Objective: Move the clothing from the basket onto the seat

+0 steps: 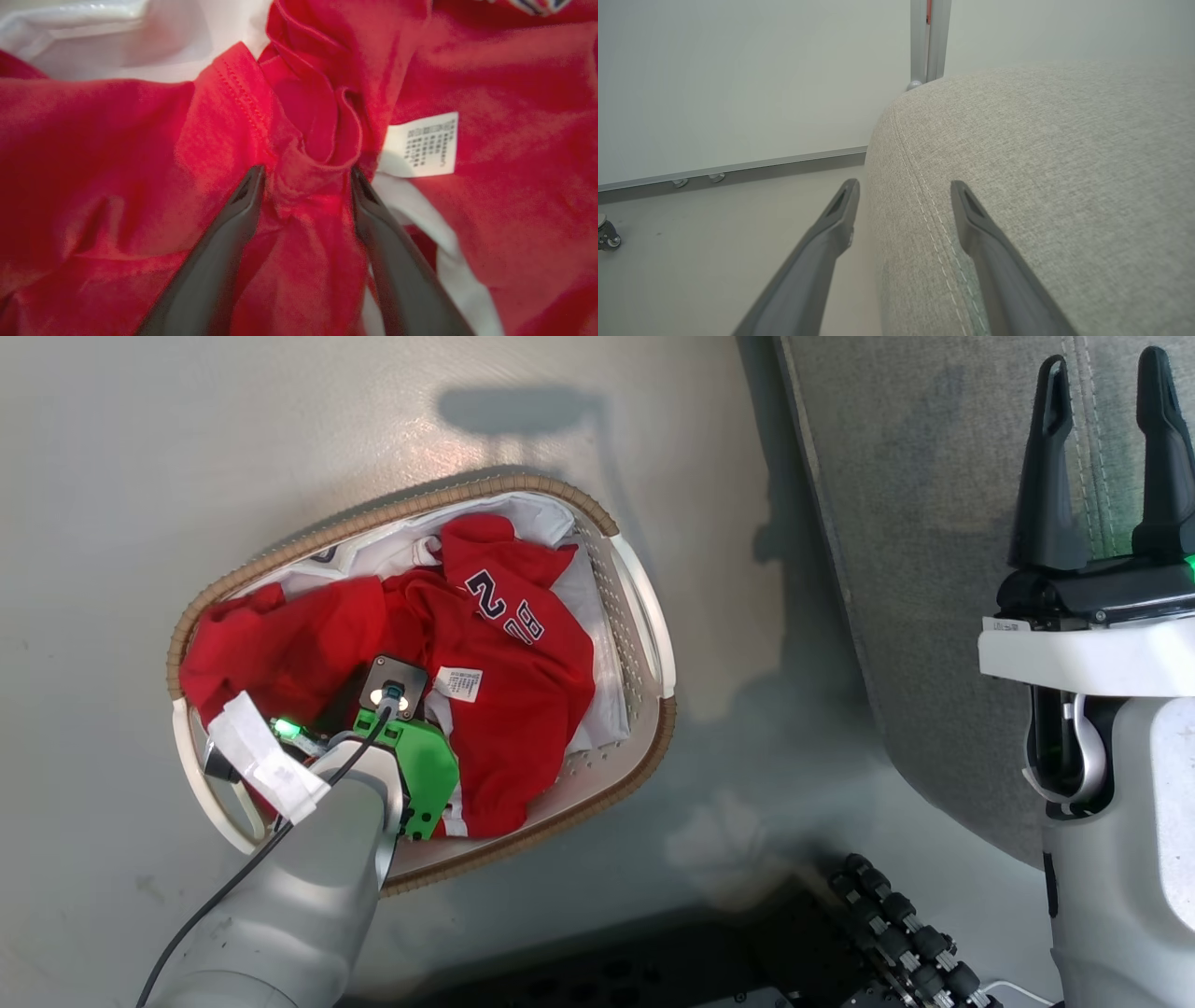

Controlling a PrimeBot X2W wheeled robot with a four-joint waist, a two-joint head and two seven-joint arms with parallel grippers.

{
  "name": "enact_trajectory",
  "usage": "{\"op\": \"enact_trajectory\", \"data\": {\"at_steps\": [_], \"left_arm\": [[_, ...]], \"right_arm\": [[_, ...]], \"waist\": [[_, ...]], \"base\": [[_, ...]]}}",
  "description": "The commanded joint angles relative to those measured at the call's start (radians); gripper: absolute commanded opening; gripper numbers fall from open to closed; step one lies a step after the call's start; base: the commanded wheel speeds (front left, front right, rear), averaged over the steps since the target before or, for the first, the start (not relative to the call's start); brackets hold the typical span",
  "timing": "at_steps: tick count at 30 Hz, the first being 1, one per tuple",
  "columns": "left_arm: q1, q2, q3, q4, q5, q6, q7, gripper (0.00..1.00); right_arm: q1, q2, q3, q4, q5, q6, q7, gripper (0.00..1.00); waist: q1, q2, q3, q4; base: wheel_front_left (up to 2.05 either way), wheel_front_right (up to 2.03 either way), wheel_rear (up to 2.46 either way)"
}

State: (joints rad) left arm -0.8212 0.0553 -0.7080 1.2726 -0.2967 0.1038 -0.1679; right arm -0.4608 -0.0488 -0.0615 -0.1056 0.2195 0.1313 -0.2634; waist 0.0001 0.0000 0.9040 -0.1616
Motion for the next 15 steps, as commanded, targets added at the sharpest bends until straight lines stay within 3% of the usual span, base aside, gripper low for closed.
{"op": "enact_trajectory", "data": {"at_steps": [1,3,15], "left_arm": [[0.007,0.005,0.007,0.005,-0.008,-0.004,-0.01,0.36],[0.014,0.004,0.012,0.004,-0.02,-0.004,-0.03,0.02],[0.073,-0.002,0.033,-0.047,-0.069,-0.03,-0.095,0.0]], "right_arm": [[0.005,-0.003,0.002,0.006,0.006,-0.001,-0.002,1.0],[0.011,-0.003,0.006,0.01,0.008,-0.001,-0.002,1.0],[0.047,-0.003,0.018,0.035,-0.005,-0.001,-0.002,1.0]], "waist": [[-0.0001,0.0,-0.012,0.001],[-0.0001,0.0,-0.024,0.003],[-0.0001,0.0,-0.139,0.025]], "base": [[0.0,0.0,0.0],[0.0,0.0,0.0],[0.0,0.0,0.0]]}}
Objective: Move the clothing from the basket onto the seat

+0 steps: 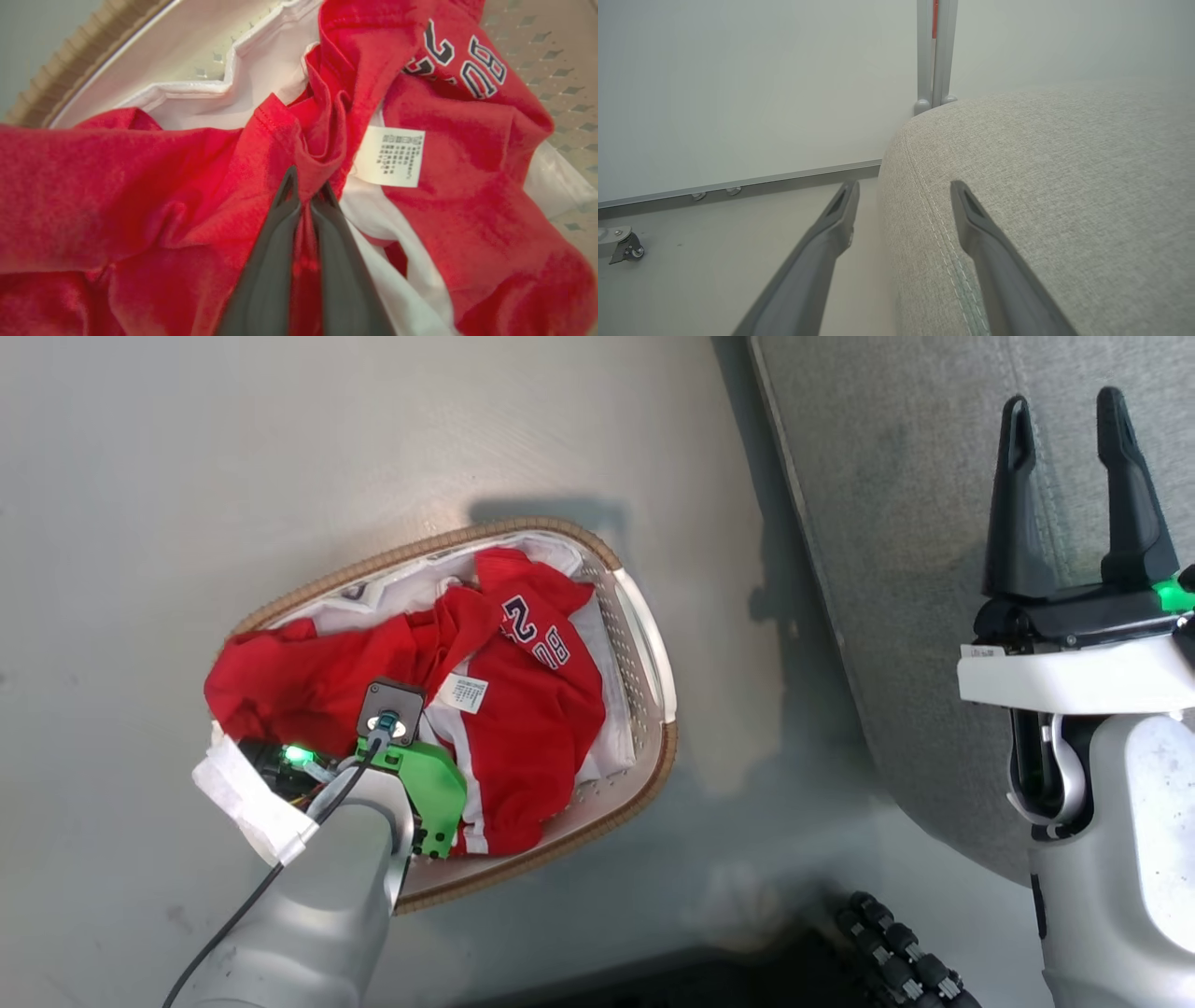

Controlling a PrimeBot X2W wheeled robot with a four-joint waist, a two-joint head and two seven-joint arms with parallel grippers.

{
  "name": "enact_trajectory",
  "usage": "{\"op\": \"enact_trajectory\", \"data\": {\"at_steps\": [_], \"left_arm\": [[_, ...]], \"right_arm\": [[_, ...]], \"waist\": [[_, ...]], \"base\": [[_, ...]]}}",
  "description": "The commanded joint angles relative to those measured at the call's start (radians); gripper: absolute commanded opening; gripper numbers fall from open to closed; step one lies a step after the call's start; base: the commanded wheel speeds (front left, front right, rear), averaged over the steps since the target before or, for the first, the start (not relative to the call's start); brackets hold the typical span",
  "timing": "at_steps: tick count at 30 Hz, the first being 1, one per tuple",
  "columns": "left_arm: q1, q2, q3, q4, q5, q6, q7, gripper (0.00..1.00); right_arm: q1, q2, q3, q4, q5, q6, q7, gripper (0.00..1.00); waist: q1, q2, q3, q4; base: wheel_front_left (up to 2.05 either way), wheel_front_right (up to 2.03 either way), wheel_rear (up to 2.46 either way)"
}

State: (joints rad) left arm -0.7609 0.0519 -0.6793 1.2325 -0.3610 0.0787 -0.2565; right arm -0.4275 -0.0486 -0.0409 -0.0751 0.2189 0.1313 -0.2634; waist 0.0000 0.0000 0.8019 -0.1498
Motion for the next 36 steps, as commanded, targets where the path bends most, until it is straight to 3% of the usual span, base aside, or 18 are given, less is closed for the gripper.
{"op": "enact_trajectory", "data": {"at_steps": [1,24,36], "left_arm": [[0.019,0.001,0.007,-0.019,-0.008,-0.007,-0.008,0.0],[0.279,0.052,0.135,-0.591,0.04,-0.026,-0.008,0.0],[0.346,0.068,0.155,-0.786,0.077,-0.063,-0.008,0.0]], "right_arm": [[0.017,-0.003,-0.002,0.006,-0.007,-0.001,-0.002,1.0],[0.149,-0.003,-0.013,0.053,-0.078,-0.001,-0.002,1.0],[0.256,-0.003,0.014,0.082,-0.101,-0.001,-0.002,1.0]], "waist": [[0.0,0.0,-0.048,0.017],[0.0,0.0,-0.374,0.086],[0.0,0.0,-0.586,0.091]], "base": [[0.0,0.0,0.0],[0.0,0.0,0.0],[0.0,0.0,0.0]]}}
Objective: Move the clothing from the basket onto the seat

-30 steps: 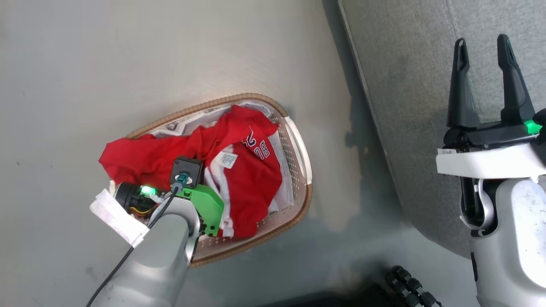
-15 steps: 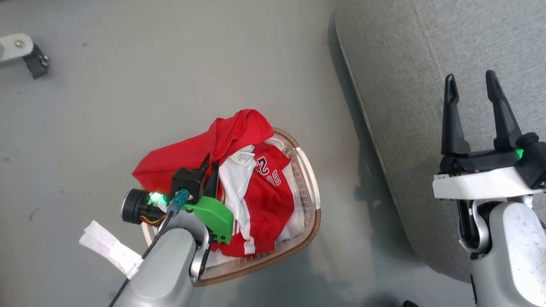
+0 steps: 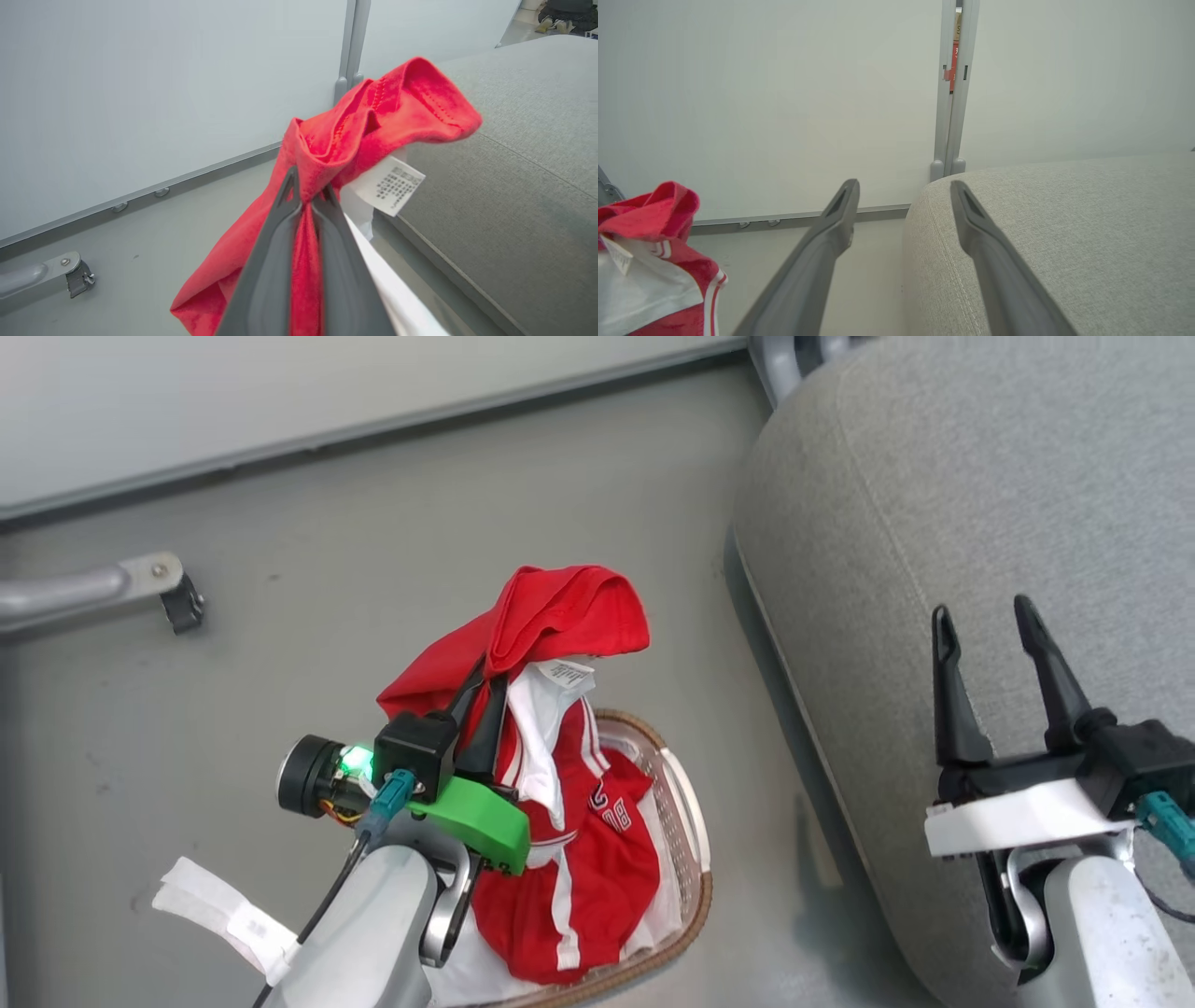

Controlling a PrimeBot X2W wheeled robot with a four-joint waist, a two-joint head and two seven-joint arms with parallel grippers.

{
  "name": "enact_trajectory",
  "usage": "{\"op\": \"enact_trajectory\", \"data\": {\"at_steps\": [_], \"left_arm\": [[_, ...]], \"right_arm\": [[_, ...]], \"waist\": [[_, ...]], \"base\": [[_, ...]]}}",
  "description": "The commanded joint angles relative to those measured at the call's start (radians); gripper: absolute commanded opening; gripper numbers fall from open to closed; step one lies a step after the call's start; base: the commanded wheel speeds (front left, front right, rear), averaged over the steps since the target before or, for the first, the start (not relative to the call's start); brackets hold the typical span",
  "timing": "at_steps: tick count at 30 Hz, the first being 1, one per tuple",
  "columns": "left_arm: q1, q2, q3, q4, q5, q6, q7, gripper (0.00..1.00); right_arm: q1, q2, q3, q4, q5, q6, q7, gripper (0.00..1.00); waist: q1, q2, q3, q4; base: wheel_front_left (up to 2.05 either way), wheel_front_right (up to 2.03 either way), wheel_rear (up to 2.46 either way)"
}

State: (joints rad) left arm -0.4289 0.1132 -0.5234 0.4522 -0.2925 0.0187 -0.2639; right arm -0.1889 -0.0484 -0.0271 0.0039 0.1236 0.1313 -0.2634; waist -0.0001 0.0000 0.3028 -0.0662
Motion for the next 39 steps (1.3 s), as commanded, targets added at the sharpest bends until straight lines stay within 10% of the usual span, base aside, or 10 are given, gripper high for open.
{"op": "enact_trajectory", "data": {"at_steps": [1,39], "left_arm": [[0.012,0.007,-0.002,-0.014,0.006,-0.01,-0.001,0.0],[-0.388,0.057,-0.054,-0.364,0.009,-0.113,0.199,0.0]], "right_arm": [[0.024,-0.004,0.004,0.004,-0.007,-0.001,-0.002,1.0],[-0.086,-0.004,0.32,0.247,-0.042,-0.001,-0.002,1.0]], "waist": [[0.0001,0.0,-0.1,0.008],[0.0001,0.0,-0.225,0.023]], "base": [[0.0,0.0,0.0],[0.0,0.0,0.0]]}}
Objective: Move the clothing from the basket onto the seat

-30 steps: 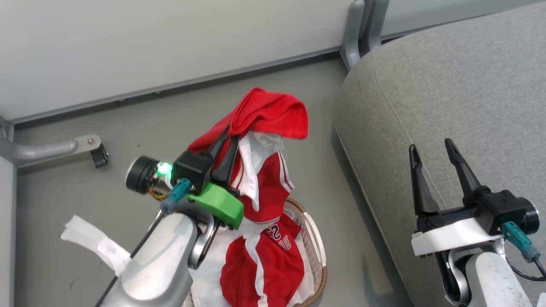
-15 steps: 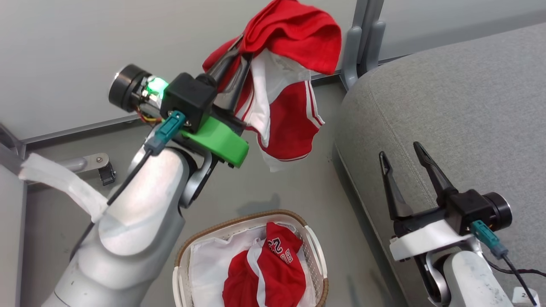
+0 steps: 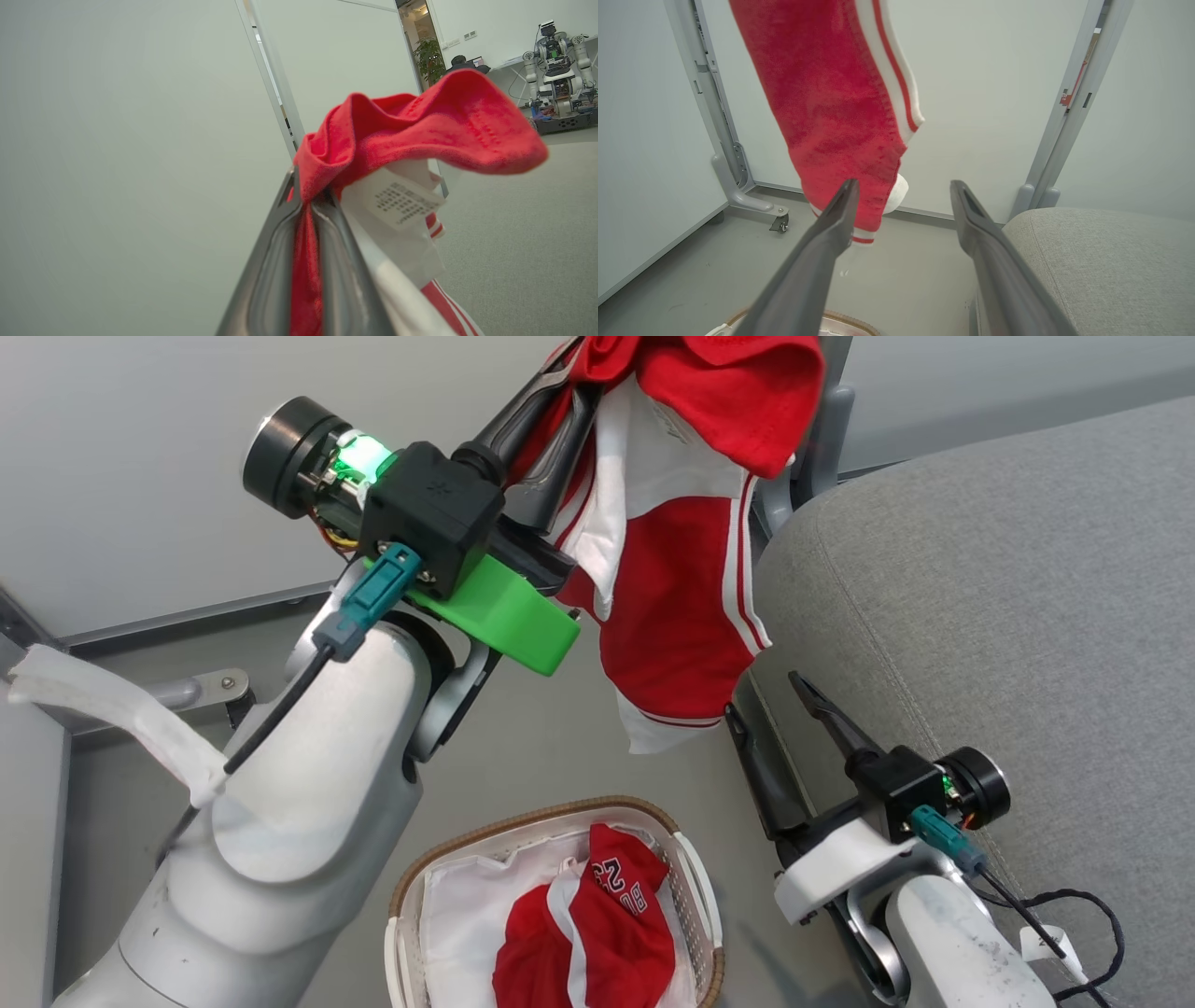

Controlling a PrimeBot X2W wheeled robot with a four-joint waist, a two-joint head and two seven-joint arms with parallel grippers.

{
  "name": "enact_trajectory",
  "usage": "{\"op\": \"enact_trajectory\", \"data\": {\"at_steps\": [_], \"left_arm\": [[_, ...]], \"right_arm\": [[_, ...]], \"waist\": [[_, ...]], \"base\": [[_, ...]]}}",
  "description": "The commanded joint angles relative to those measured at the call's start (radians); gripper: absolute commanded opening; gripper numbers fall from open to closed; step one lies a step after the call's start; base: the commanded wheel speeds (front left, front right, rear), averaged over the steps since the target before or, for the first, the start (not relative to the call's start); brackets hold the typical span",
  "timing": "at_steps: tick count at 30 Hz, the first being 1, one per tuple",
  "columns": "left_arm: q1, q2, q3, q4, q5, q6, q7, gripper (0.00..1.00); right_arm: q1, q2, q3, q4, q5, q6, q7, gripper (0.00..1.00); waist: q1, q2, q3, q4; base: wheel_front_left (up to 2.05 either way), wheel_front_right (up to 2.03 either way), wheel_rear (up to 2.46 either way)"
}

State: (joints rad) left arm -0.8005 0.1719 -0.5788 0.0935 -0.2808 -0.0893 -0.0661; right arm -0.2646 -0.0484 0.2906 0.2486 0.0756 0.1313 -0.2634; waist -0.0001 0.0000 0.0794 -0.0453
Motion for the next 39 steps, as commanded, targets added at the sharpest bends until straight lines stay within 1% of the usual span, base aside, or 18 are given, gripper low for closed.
{"op": "enact_trajectory", "data": {"at_steps": [1,7,13,17,21,22,23,24,25,26,27,33,38,39], "left_arm": [[-0.018,-0.003,-0.001,-0.013,-0.003,-0.005,0.002,0.0],[-0.015,-0.012,-0.021,-0.054,-0.014,-0.006,0.017,0.0],[-0.002,-0.015,-0.038,-0.078,-0.027,-0.009,0.027,0.0],[0.02,-0.016,-0.046,-0.081,-0.045,-0.01,0.033,0.0],[0.038,-0.007,-0.043,-0.07,-0.059,-0.001,0.035,0.0],[0.045,-0.005,-0.041,-0.066,-0.061,0.002,0.033,0.0],[0.056,-0.001,-0.038,-0.06,-0.066,0.005,0.031,0.0],[0.063,0.0,-0.036,-0.055,-0.068,0.005,0.03,0.0],[0.075,0.004,-0.032,-0.046,-0.073,0.01,0.026,0.0],[0.083,0.006,-0.029,-0.04,-0.078,0.014,0.023,0.0],[0.093,0.008,-0.024,-0.032,-0.084,0.017,0.018,0.0],[0.153,0.019,-0.006,0.024,-0.118,0.037,-0.011,0.0],[0.205,0.014,0.015,0.087,-0.153,0.044,-0.05,0.0],[0.217,0.011,0.018,0.103,-0.164,0.04,-0.063,0.22]], "right_arm": [[-0.016,-0.004,0.011,0.016,0.013,-0.001,-0.002,1.0],[-0.073,-0.003,0.041,0.094,0.036,-0.001,-0.002,1.0],[-0.153,-0.005,0.125,0.159,0.043,-0.001,-0.002,1.0],[-0.191,-0.017,0.193,0.159,0.06,-0.001,-0.002,1.0],[-0.207,-0.027,0.219,0.134,0.072,-0.001,-0.002,0.99],[-0.206,-0.026,0.22,0.129,0.07,-0.001,-0.002,0.55],[-0.204,-0.026,0.219,0.121,0.069,-0.001,-0.002,0.45],[-0.202,-0.025,0.219,0.116,0.067,-0.001,-0.002,0.45],[-0.196,-0.024,0.218,0.112,0.066,-0.001,-0.002,0.16],[-0.191,-0.024,0.22,0.109,0.067,-0.001,-0.002,0.16],[-0.187,-0.024,0.225,0.107,0.067,-0.001,-0.002,0.0],[-0.17,-0.029,0.23,0.088,0.067,-0.001,-0.002,0.0],[-0.15,-0.029,0.213,0.051,0.063,-0.001,-0.002,0.0],[-0.149,-0.029,0.208,0.04,0.061,-0.001,-0.002,0.0]], "waist": [[0.0001,0.0,-0.002,0.004],[0.0001,0.0,-0.009,0.019],[0.0001,0.0,-0.015,0.033],[0.0001,0.0,-0.018,0.041],[0.0001,0.0,-0.02,0.046],[0.0001,0.0,-0.021,0.046],[0.0001,0.0,-0.021,0.047],[0.0001,0.0,-0.021,0.047],[0.0001,0.0,-0.022,0.047],[0.0001,0.0,-0.022,0.047],[0.0001,0.0,-0.022,0.047],[0.0001,0.0,-0.023,0.042],[0.0001,0.0,-0.022,0.037],[0.0001,0.0,-0.021,0.036]], "base": [[0.0,0.0,0.0],[0.0,0.0,0.0],[0.0,0.0,0.0],[0.0,0.0,0.0],[0.0,0.0,0.0],[0.0,0.0,0.0],[0.0,0.0,0.0],[0.0,0.0,0.0],[0.0,0.0,0.0],[0.0,0.0,0.0],[0.0,0.0,0.0],[0.0,0.0,0.0],[0.0,0.0,0.0],[0.0,0.0,0.0]]}}
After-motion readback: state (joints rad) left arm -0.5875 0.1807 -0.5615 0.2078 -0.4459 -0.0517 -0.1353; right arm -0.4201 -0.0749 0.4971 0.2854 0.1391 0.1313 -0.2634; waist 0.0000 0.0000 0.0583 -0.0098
